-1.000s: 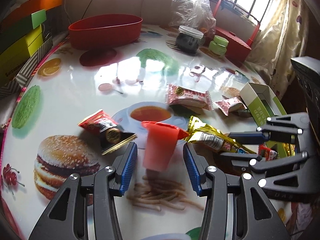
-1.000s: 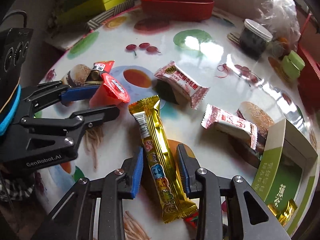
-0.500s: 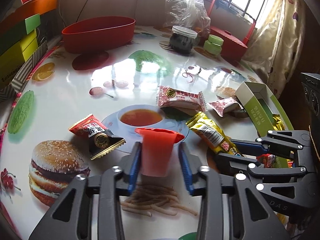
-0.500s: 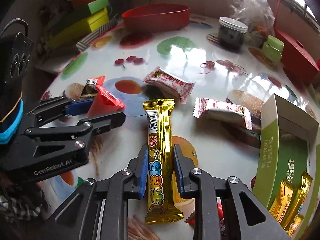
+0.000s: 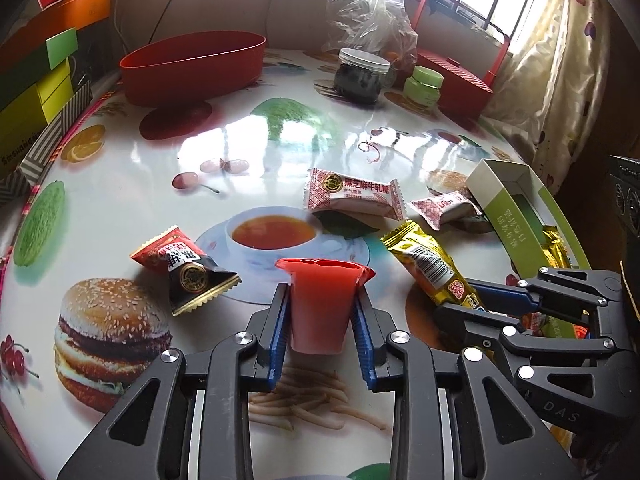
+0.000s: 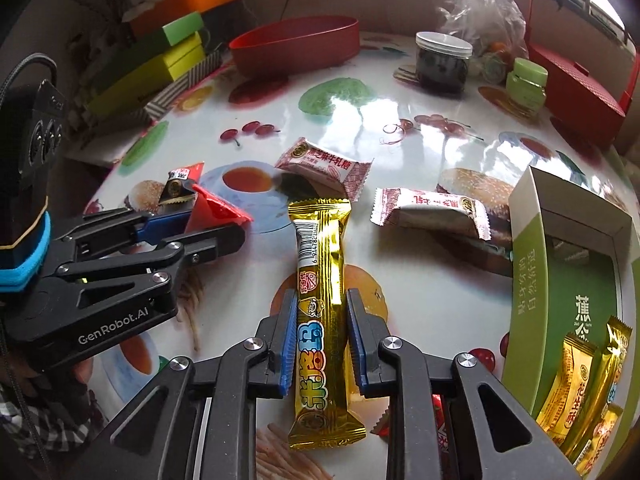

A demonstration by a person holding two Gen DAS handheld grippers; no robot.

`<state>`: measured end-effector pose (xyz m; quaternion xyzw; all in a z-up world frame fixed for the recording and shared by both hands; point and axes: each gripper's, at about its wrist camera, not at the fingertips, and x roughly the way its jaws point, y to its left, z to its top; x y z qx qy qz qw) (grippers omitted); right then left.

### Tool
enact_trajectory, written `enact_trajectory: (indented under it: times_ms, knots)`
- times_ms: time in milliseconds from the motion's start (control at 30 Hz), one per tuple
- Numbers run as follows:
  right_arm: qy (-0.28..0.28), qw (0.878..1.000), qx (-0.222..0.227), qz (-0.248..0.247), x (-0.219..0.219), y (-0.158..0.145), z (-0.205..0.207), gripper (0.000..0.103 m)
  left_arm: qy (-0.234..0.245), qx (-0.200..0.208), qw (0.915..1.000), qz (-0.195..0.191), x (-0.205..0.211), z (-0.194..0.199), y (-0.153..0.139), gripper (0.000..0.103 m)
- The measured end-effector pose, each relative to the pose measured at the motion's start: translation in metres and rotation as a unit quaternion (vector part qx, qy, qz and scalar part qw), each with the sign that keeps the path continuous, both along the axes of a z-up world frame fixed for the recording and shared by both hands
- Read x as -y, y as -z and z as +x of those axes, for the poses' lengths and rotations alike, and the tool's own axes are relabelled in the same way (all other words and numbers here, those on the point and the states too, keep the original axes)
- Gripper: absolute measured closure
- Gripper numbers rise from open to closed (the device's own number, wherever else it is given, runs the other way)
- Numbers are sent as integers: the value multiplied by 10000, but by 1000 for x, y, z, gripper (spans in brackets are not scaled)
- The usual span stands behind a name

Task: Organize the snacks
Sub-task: 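Lift the red jelly cup with the left tool while the right tool lifts the gold bar, then carry the red jelly cup with the left tool while the right tool carries the bar over the box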

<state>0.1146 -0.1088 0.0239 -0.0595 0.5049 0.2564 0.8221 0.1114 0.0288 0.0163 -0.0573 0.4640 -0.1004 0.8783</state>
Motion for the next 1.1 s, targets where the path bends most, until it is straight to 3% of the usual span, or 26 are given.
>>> enact_trajectory:
  times_ms: [1100]
  knots:
    - [396, 9980, 157, 470, 18, -19, -16, 81, -17, 527, 9985, -163, 8, -18, -32, 72]
